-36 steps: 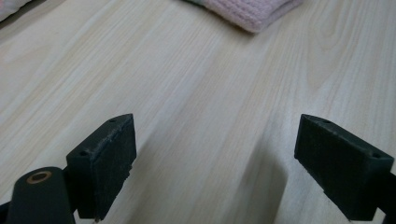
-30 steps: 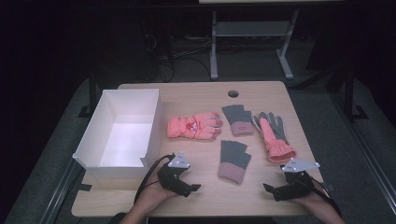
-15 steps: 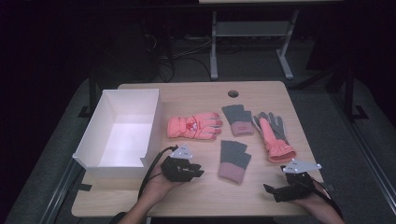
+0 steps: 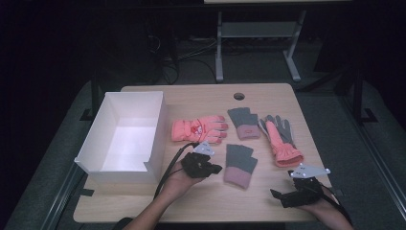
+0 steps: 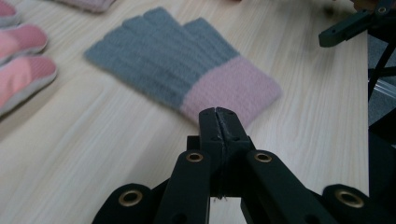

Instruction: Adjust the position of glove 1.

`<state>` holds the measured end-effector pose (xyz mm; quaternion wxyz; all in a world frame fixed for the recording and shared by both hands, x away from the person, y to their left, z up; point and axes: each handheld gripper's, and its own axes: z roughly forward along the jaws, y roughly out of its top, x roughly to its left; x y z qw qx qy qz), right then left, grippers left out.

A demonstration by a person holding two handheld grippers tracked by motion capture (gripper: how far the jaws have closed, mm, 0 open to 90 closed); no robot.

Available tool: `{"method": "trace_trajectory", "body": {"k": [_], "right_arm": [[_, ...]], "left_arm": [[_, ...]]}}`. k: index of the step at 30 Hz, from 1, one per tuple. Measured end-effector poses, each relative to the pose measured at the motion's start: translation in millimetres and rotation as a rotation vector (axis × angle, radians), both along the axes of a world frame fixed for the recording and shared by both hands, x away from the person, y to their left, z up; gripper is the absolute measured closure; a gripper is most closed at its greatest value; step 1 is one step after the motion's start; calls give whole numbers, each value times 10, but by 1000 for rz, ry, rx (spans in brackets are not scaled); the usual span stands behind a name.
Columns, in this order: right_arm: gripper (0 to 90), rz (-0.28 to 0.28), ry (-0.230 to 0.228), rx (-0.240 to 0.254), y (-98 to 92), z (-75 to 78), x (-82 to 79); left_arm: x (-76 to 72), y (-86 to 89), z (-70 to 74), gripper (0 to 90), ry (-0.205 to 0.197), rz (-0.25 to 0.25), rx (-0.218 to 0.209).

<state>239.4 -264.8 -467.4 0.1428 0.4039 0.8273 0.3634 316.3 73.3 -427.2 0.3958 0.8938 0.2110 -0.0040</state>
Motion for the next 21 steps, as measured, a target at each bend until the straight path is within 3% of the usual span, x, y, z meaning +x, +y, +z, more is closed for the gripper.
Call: {"method": "trace_trajectory", "body": {"k": [11, 16, 21], "right_arm": [[25, -2, -5, 3, -5, 2, 0], [25, -6, 2, 1, -17, -9, 11], [25, -16, -1, 2, -34, -5, 12]], "left_arm": [[74, -428, -29, 897, 4, -49, -25], [86, -629, -162, 897, 16, -78, -3], [73, -633, -264, 897, 36, -92, 39]]}}
